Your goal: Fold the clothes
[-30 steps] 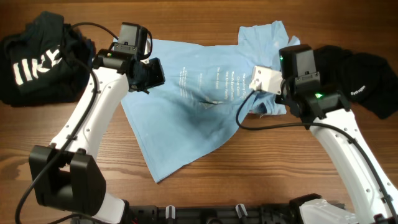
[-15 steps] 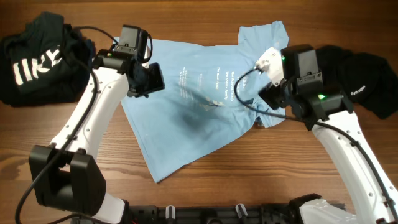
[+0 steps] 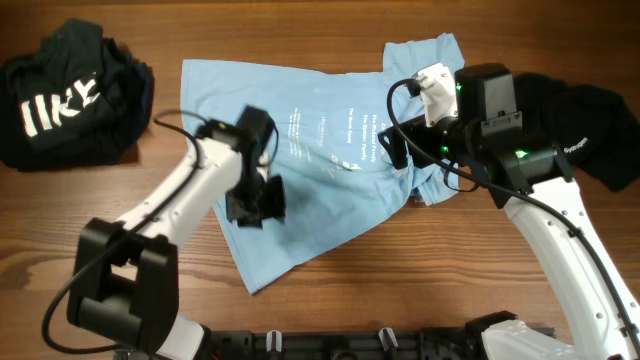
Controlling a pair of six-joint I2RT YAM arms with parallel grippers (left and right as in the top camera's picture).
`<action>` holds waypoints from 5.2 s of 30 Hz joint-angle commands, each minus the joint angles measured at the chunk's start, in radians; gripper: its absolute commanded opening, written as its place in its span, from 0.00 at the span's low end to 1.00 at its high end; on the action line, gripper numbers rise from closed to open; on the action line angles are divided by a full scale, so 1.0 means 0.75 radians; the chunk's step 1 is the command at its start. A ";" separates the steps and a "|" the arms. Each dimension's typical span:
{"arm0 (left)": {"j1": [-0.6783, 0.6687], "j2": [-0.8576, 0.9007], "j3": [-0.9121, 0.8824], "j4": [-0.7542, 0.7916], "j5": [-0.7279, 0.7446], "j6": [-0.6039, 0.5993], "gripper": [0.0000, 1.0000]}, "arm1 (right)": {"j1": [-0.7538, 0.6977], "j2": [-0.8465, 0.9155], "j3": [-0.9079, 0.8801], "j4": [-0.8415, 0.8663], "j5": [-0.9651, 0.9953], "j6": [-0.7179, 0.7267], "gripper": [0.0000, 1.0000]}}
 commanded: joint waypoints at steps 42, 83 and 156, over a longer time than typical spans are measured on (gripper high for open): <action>0.769 -0.020 -0.477 0.614 -0.377 -0.309 0.32 | 0.005 0.102 0.029 0.005 0.008 0.028 1.00; 0.540 -0.424 -0.090 0.553 -0.081 0.466 0.47 | 0.027 0.535 -0.035 0.198 0.017 0.277 0.67; 0.423 -0.416 -0.091 0.594 -0.122 0.533 0.62 | -0.104 0.565 0.198 0.264 0.339 0.357 0.04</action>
